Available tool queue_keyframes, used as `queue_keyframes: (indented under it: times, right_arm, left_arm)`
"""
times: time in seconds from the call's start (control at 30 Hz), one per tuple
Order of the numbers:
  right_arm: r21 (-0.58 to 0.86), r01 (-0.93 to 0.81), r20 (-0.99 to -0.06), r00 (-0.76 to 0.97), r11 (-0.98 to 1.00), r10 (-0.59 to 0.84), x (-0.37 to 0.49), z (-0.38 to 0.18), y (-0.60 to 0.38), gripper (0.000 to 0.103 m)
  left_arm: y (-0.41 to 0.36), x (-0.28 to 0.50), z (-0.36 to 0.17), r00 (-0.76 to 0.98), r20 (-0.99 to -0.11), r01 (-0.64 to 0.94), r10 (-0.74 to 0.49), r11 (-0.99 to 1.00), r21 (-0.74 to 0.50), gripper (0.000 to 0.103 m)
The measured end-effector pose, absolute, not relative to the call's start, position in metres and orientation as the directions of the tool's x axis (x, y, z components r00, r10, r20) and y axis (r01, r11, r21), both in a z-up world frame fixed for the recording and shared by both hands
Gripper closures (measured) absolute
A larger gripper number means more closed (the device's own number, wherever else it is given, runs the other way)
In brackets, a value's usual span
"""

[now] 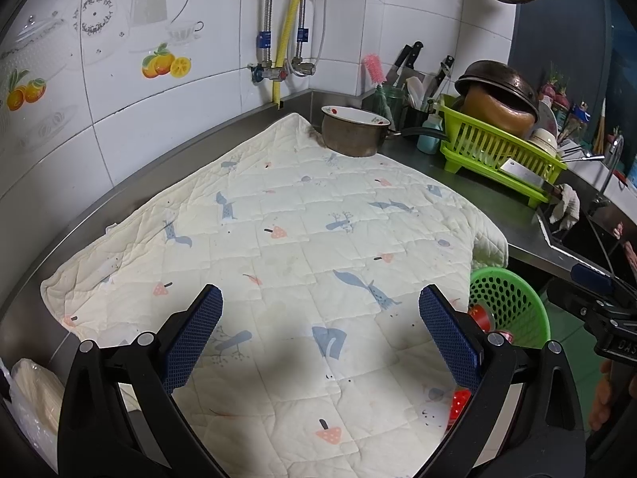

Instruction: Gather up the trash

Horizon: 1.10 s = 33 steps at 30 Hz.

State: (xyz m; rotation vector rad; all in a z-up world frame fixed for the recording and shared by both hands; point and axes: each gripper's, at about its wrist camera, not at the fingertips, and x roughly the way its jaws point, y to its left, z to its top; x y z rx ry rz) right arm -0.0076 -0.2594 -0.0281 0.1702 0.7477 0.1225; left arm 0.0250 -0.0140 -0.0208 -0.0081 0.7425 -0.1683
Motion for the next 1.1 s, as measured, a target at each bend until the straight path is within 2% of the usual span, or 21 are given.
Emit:
queue_keyframes:
  times: [1.1]
  right_arm:
    - [0.191,-0.047,-0.663,0.73,0.98,0.164,-0.008,-0.031,-0.26,0.012]
  left_arm:
    - [-0.024,0.019,-0.017,0.739,-0.658,0.141,-0.144,0.988,-0.059,0.005]
